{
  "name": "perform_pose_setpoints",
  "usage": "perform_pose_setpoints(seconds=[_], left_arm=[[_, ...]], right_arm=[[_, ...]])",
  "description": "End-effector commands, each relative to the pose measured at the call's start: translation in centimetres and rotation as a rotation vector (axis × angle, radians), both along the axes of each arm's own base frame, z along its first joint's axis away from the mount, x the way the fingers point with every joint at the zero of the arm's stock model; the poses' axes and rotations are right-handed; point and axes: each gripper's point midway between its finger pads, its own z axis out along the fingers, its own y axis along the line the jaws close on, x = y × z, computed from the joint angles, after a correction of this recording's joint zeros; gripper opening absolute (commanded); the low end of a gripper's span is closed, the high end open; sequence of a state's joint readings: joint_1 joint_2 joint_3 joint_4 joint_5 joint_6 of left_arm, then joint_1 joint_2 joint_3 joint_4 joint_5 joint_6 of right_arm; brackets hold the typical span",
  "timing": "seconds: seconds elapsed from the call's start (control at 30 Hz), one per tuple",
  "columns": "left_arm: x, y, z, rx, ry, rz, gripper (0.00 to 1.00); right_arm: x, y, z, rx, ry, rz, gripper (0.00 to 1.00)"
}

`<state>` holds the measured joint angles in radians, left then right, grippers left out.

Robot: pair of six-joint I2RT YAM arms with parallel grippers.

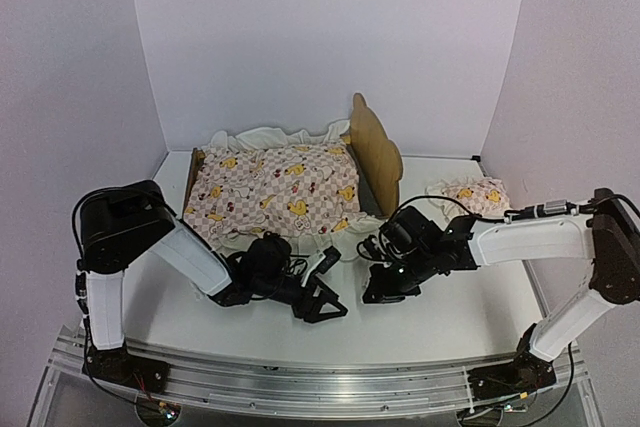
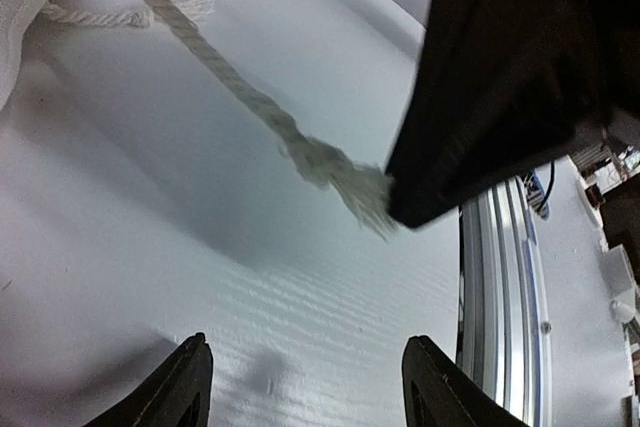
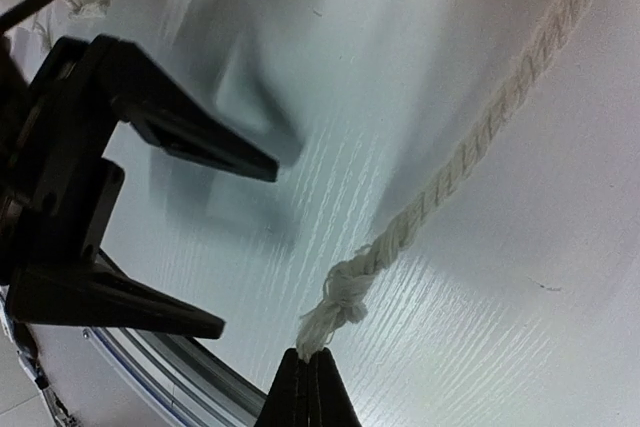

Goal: Set up the pet bed

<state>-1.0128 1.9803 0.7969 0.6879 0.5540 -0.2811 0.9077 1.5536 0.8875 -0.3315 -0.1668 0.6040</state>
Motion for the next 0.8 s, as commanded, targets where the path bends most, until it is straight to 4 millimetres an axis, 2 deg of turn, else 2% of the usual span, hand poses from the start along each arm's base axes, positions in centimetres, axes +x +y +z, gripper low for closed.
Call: perform_pose_setpoints(seconds=[0.0, 0.13, 0.2, 0.3, 0.47, 0.6, 0.77], left_arm=[[1.9, -3.9, 4.5, -0.218, -0.004, 0.007, 0.68], [2.3, -5.7, 3.3, -0.215, -0.158, -0.032, 0.72], [2.8, -6.4, 3.2, -0.235, -0.164, -0.021, 0.71], [3.3, -6.4, 3.2, -0.261, -0.041, 0.007, 0.71], [1.6, -5.6, 4.9, -0.325, 0.200, -0.041, 0.70], [0.4, -4.9, 5.5, -0.333, 0.276, -0.084, 0.71], [0.7, -4.8, 5.1, -0.310, 0.346, -0.054, 0.74]], right_arm=[[-0.5, -0.4, 1.4, 0.040, 0.027, 0.050, 0.00], [0.4, -0.9, 2.4, 0.074, 0.038, 0.008, 0.00], [0.5, -1.0, 2.8, 0.079, 0.023, 0.017, 0.00], [0.2, -1.3, 2.7, 0.078, 0.008, 0.050, 0.00], [-0.3, -2.1, 1.6, 0.066, 0.038, 0.063, 0.00], [-0.5, -2.7, 1.5, 0.055, 0.034, 0.065, 0.00], [-0.8, -3.3, 1.4, 0.051, 0.033, 0.063, 0.00]])
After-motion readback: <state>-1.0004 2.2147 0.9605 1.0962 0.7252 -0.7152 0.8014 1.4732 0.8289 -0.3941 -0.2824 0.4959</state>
